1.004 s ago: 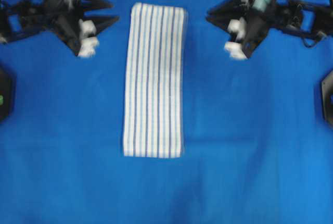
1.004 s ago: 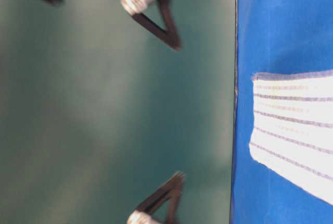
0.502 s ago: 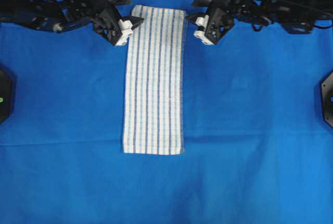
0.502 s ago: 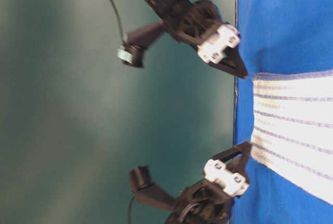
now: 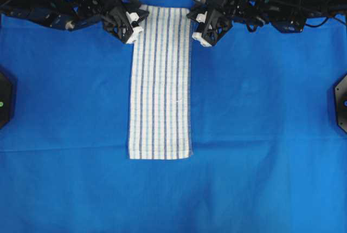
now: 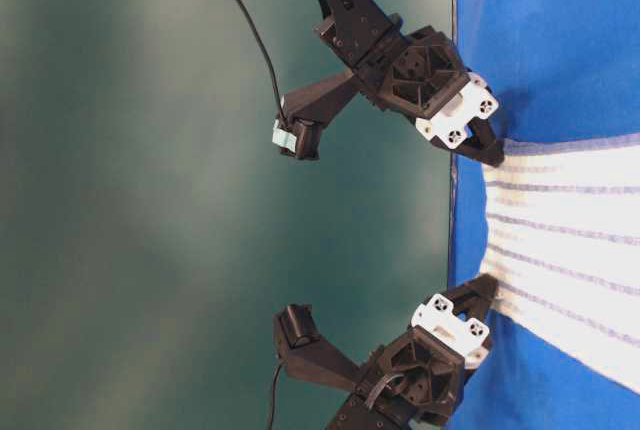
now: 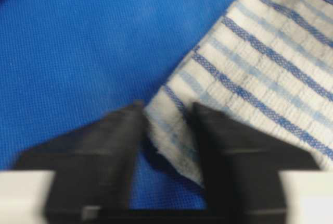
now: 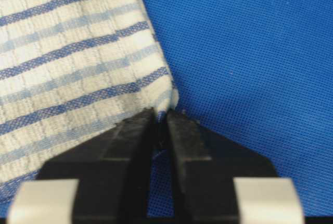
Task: Fold a vertical towel.
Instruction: 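Close both grippers on the towel's top corners, then lift the top edge and carry it down toward the bottom edge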
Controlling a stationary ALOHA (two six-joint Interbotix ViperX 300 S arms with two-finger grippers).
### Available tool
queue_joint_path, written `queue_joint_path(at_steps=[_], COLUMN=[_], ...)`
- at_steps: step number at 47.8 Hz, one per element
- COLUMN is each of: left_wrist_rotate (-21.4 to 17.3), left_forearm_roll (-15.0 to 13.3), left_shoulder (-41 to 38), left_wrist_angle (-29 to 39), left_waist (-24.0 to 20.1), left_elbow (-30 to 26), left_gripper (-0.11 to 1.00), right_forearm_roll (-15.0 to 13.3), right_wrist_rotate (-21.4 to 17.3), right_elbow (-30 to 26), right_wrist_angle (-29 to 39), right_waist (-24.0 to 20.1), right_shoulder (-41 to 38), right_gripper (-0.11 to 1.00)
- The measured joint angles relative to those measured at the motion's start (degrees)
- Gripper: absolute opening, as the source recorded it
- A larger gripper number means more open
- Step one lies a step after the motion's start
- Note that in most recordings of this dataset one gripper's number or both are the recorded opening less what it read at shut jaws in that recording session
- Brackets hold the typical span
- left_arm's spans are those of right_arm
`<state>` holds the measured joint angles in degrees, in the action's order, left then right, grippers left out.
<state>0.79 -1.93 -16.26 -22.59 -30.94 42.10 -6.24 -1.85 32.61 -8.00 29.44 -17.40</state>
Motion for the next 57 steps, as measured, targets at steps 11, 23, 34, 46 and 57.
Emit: queue_joint_path(at_steps=[11, 23, 34, 46, 57], left_wrist_rotate=[0.0, -0.3, -0.4, -1.0, -2.4], left_forearm_roll=[-0.1, -0.1, 0.0, -0.1, 0.0], left_shoulder=[-0.2, -0.2, -0.2, -0.2, -0.1], left_wrist_angle=[0.0, 0.3, 0.4, 0.4, 1.3], left_waist=[0.0, 0.0, -1.2, -3.3, -3.6], left_elbow=[0.0, -0.1, -2.1, -4.0, -4.6], left_gripper=[0.05, 0.05, 0.05, 0.05, 0.05], right_forearm_roll=[-0.1, -0.1, -0.1, -0.1, -1.0], right_wrist_rotate=[0.1, 0.1, 0.1, 0.1, 0.1], right_elbow=[0.0, 0.0, 0.2, -0.1, -0.5], right_wrist_angle=[0.1, 0.4, 1.4, 1.2, 1.1], right_waist=[-0.1, -0.1, 1.3, 3.7, 4.5], right_shoulder=[0.1, 0.2, 1.4, 3.1, 3.6], right_gripper=[0.08, 0.08, 0.08, 0.08, 0.08])
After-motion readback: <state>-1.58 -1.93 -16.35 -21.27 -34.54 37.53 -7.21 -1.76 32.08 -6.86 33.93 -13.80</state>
